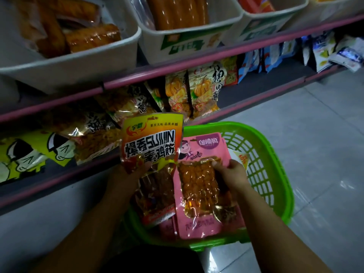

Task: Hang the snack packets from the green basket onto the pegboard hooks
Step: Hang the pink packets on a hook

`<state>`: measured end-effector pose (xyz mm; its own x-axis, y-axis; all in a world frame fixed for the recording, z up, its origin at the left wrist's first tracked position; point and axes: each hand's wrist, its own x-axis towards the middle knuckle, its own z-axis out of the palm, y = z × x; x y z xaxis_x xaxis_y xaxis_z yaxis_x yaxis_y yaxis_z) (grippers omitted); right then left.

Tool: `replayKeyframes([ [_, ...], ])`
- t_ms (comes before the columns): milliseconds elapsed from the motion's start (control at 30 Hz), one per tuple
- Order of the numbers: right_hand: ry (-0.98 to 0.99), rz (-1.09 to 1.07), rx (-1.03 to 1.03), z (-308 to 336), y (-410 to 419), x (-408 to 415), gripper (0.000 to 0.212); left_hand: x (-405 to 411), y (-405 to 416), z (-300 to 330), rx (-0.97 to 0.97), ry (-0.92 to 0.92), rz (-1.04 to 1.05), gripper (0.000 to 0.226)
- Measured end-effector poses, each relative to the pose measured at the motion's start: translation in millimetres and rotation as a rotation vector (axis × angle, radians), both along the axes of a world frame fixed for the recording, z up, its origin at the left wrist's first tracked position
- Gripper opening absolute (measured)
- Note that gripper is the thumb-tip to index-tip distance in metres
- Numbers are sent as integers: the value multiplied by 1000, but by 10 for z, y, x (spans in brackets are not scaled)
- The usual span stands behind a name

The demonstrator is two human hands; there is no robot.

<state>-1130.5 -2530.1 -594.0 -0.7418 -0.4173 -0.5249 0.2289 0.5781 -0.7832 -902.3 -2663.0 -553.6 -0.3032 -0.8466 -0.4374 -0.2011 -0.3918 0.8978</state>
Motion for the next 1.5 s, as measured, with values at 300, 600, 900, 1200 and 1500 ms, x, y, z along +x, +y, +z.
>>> replayKeyframes([
  [300, -54, 115, -436, 1004, -41, 91, 15, 449, -98, 914, -281, 143, 139, 23],
  [600, 128, 428, -731, 2749, -1033, 654, 30, 1042, -509, 2376, -536, 377, 260, 22],
  [900, 261, 928, -938, 4121, -1968, 1706, 18, 1882, -819, 3595, -550, 464, 170, 26],
  [1200, 174, 1010, -990, 4517, -2421, 2054, 35, 2364, -1109, 4222, -634, 399, 100, 20],
  [1500, 314, 981, -1068, 4878, -2615, 2180, 24, 2280, -1536, 5069, -1155, 77, 217, 7],
])
